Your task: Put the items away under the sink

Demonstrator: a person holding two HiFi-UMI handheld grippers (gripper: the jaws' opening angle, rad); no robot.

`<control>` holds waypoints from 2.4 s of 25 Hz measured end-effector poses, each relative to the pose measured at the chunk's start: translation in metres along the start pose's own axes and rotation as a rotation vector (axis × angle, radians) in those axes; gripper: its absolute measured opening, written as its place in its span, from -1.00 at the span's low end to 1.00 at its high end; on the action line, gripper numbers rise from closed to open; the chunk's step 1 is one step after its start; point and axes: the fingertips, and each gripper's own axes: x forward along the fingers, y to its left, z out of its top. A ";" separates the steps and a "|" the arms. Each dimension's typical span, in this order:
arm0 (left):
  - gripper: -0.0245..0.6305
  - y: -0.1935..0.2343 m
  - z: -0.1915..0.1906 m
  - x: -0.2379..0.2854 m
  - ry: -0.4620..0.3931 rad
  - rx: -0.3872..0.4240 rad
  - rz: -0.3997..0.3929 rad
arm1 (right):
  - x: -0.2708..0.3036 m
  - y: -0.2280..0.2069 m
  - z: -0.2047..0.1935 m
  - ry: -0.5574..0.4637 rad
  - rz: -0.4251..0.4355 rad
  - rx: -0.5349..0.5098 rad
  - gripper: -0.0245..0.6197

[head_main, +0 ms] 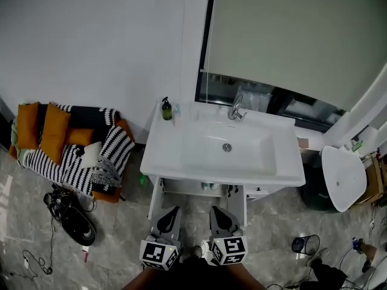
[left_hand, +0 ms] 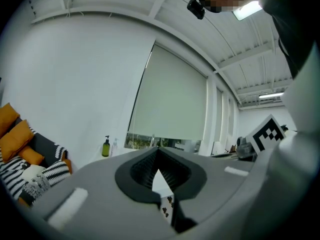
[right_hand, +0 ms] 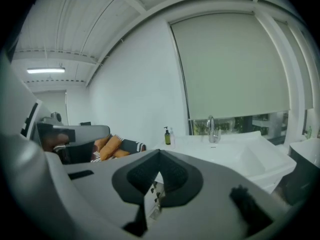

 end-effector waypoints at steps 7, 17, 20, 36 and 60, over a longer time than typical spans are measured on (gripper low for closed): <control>-0.91 -0.008 0.000 -0.016 -0.020 0.001 0.032 | -0.016 0.012 -0.003 -0.009 0.037 -0.015 -0.88; -0.91 -0.017 0.002 -0.026 -0.042 0.007 0.048 | -0.028 0.011 -0.001 -0.017 0.050 -0.019 -0.88; -0.91 -0.018 0.001 -0.028 -0.035 0.017 0.055 | -0.030 0.012 -0.003 -0.015 0.055 -0.017 -0.88; -0.91 0.040 0.024 -0.004 -0.071 0.033 0.047 | 0.024 0.032 0.016 -0.023 0.062 -0.042 -0.88; -0.90 0.149 0.045 0.055 -0.090 0.004 0.026 | 0.175 0.041 0.056 -0.046 0.057 -0.061 -0.88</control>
